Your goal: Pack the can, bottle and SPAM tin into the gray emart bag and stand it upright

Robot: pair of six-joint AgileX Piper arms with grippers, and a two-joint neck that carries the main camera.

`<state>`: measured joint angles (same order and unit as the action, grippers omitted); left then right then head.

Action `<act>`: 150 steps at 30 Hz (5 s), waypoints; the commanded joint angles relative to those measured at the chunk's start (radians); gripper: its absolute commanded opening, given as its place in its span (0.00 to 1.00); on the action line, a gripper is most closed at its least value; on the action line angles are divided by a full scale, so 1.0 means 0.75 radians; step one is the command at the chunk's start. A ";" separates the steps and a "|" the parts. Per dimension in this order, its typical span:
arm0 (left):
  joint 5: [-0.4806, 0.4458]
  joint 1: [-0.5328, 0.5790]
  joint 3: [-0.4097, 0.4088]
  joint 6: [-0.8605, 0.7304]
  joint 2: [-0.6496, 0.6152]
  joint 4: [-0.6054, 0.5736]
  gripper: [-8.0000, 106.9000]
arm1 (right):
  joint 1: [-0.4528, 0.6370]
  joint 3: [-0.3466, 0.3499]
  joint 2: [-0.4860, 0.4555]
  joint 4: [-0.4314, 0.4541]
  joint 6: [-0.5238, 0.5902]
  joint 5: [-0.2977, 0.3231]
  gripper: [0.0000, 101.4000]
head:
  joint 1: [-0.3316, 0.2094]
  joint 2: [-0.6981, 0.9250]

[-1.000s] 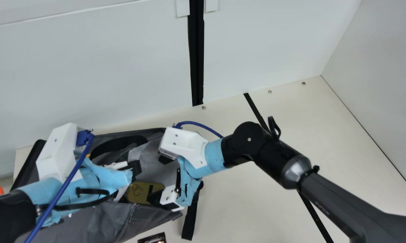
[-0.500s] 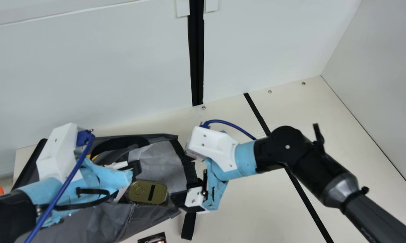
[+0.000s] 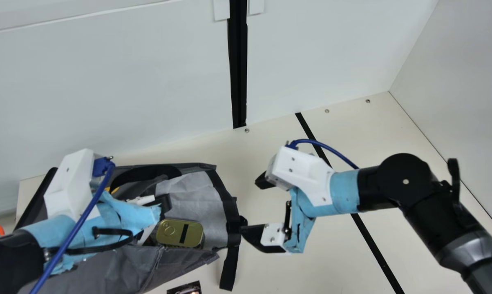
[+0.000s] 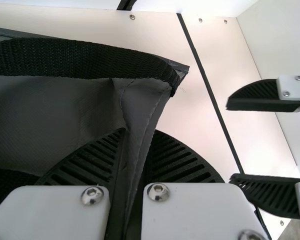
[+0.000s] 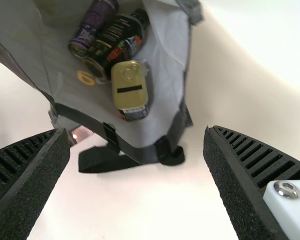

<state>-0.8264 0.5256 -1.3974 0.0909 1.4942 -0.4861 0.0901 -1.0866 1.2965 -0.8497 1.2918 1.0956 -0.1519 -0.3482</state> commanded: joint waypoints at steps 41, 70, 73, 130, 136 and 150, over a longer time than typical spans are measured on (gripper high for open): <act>0.000 0.000 0.000 0.000 0.000 0.000 0.00 | 0.732 -0.193 -0.075 0.241 0.001 0.161 0.94 | -0.030 -0.001; 0.000 0.000 0.000 0.000 0.000 0.000 0.00 | 0.381 -0.140 -0.414 1.002 -1.233 0.008 0.94 | -0.030 -0.001; 0.000 0.000 0.000 0.000 0.000 0.000 0.00 | 0.329 -0.141 -0.441 1.076 -1.338 0.031 0.94 | -0.030 -0.001; 0.000 0.000 0.000 0.000 0.000 0.000 0.00 | 0.401 -0.056 -0.762 1.256 -1.578 0.166 0.94 | -0.030 -0.001; 0.000 0.000 0.000 0.000 0.000 0.000 0.00 | 0.383 -0.063 -0.743 1.259 -1.575 0.166 0.94 | -0.030 -0.001; 0.000 0.000 0.000 0.000 0.000 0.000 0.00 | 0.304 -0.077 -0.661 1.246 -1.569 0.166 0.94 | -0.030 -0.001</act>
<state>-0.8264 0.5256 -1.3974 0.0909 1.4942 -0.4861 0.3202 -1.1425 0.7975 0.0904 0.1148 1.2190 -0.1503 -0.3467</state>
